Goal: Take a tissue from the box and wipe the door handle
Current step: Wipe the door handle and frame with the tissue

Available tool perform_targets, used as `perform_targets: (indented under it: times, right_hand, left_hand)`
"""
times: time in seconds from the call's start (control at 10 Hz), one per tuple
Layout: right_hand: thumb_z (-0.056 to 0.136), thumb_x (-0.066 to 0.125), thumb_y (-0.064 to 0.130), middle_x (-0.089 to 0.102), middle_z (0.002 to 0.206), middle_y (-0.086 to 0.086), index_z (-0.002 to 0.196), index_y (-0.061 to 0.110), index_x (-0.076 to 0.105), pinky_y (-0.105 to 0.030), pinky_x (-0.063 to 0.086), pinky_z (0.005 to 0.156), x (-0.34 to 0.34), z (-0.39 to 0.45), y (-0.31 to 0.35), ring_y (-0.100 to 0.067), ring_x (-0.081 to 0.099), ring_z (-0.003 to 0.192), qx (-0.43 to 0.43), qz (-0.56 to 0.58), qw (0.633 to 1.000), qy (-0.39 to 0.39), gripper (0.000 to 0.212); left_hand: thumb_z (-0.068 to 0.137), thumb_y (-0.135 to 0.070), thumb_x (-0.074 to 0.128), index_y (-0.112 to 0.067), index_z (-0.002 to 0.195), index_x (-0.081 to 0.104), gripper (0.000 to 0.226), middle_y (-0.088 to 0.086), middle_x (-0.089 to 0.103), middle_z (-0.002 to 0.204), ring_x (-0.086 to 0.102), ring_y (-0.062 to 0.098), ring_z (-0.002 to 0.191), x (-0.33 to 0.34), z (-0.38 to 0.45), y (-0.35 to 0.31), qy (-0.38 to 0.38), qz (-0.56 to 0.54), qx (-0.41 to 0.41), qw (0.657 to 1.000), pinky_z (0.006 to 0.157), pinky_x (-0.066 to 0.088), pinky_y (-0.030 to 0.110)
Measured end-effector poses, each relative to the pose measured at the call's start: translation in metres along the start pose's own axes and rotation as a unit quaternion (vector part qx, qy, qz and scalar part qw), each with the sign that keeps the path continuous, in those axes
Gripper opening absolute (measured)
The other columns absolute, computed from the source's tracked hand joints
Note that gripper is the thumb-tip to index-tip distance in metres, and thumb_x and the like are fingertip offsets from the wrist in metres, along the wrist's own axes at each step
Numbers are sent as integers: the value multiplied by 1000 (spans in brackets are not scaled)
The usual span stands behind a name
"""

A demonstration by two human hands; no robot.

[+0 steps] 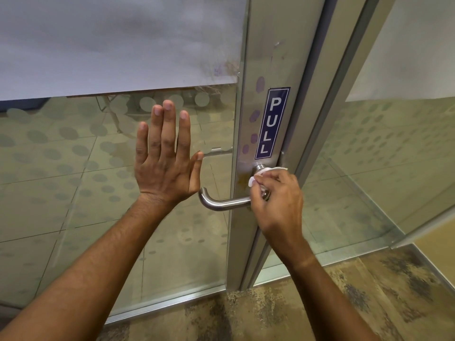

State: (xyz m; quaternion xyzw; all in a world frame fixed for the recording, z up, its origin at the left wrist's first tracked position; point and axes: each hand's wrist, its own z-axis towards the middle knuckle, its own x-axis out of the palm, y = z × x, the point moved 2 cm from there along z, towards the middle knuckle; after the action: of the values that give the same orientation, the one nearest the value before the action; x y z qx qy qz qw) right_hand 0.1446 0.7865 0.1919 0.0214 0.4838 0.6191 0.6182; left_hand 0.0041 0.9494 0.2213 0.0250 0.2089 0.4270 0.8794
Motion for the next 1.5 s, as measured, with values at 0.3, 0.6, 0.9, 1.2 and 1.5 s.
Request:
perform_targets:
  times: [0.3, 0.6, 0.9, 1.2, 1.5]
  right_hand:
    - [96, 55, 9, 66, 102, -14, 103, -3, 69, -34, 52, 80, 2, -11, 6, -23, 60, 92, -105, -54, 993, 25, 20]
    - [95, 52, 8, 68, 99, -16, 98, -5, 69, -32, 46, 96, 7, -15, 2, -25, 59, 98, -174, -33, 984, 9, 21]
    - [97, 51, 16, 64, 115, -9, 116, 3, 67, -13, 45, 92, 10, -17, -3, -15, 59, 105, -42, 55, 997, -46, 28]
    - [89, 71, 32, 71, 88, 6, 103, 14, 74, -7, 50, 64, 4, -1, -12, -2, 66, 77, 120, 135, 983, -37, 23]
    - [94, 64, 11, 78, 85, -4, 94, 14, 74, -23, 58, 70, 11, -17, -50, -14, 74, 80, 356, 437, 822, -86, 11]
  left_hand:
    - [98, -41, 34, -2, 153, 19, 69, 22, 14, 154, -17, 20, 153, 1, 0, 0, 2, 0, -3, 1000, 125, -7, 39]
    - [98, -41, 35, -2, 153, 20, 69, 22, 14, 154, -18, 19, 153, -1, 1, 0, 6, -5, -10, 1000, 125, -6, 39]
    - [99, -42, 33, -2, 153, 19, 69, 22, 14, 154, -18, 19, 153, 0, 1, 0, 7, -3, -8, 1000, 125, -7, 39]
    - [98, -42, 35, -2, 153, 16, 71, 22, 12, 154, -20, 18, 152, 0, 2, 0, 15, -1, -12, 1000, 124, -10, 38]
    - [99, -42, 33, -2, 154, 16, 70, 23, 12, 155, -19, 20, 153, -1, 1, -1, 13, 1, -8, 1000, 125, -7, 40]
